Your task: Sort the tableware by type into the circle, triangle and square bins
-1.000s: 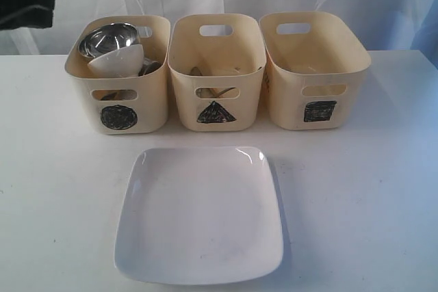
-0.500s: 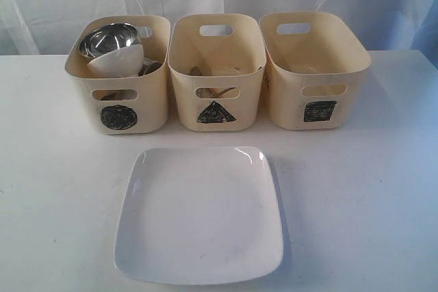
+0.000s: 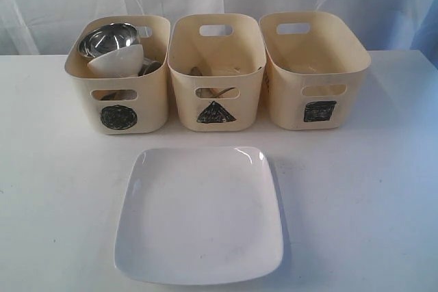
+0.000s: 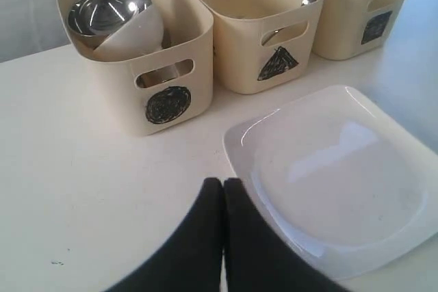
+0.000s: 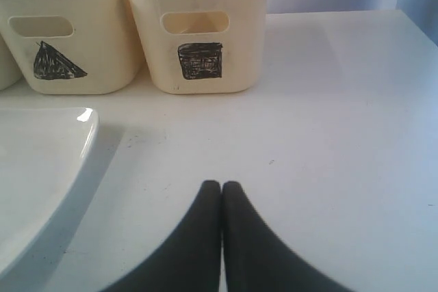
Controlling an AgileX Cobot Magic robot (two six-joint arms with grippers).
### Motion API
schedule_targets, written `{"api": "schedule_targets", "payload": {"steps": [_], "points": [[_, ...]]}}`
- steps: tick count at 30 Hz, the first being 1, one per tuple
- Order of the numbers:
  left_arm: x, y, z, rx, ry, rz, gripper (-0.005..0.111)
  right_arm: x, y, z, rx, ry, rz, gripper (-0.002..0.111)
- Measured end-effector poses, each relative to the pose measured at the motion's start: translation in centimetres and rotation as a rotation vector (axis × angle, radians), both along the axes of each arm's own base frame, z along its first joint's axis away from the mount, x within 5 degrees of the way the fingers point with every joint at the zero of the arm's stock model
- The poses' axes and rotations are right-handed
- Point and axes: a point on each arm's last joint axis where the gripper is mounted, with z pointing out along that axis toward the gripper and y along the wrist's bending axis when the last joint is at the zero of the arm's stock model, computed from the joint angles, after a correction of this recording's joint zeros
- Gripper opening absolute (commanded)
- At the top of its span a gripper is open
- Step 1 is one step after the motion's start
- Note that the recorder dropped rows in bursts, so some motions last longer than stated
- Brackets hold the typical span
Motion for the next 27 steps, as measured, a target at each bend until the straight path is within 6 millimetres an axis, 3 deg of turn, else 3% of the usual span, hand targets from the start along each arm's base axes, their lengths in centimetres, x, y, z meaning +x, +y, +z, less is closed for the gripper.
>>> {"api": "schedule_targets", "payload": {"steps": [7,11,16,24,27], "points": [[0.1,0.0,-0.9,0.019,0.017,-0.001,0.000,0.0,0.0,0.0,0.000,0.000,0.000,0.000],[-0.2,1.0,-2.6,0.184,-0.012,0.042,0.000,0.0,0.0,0.0,0.000,0.000,0.000,0.000],[-1.1,2.0,-5.7,0.296,-0.030,0.111,0.000,0.0,0.0,0.0,0.000,0.000,0.000,0.000],[-1.8,2.3,-13.8,0.317,0.089,0.127,0.000,0.0,0.0,0.0,-0.001,0.000,0.000,0.000],[-1.4,2.4,-14.2,0.308,0.027,0.153,0.000,0.0,0.0,0.0,-0.001,0.001,0.000,0.000]]}}
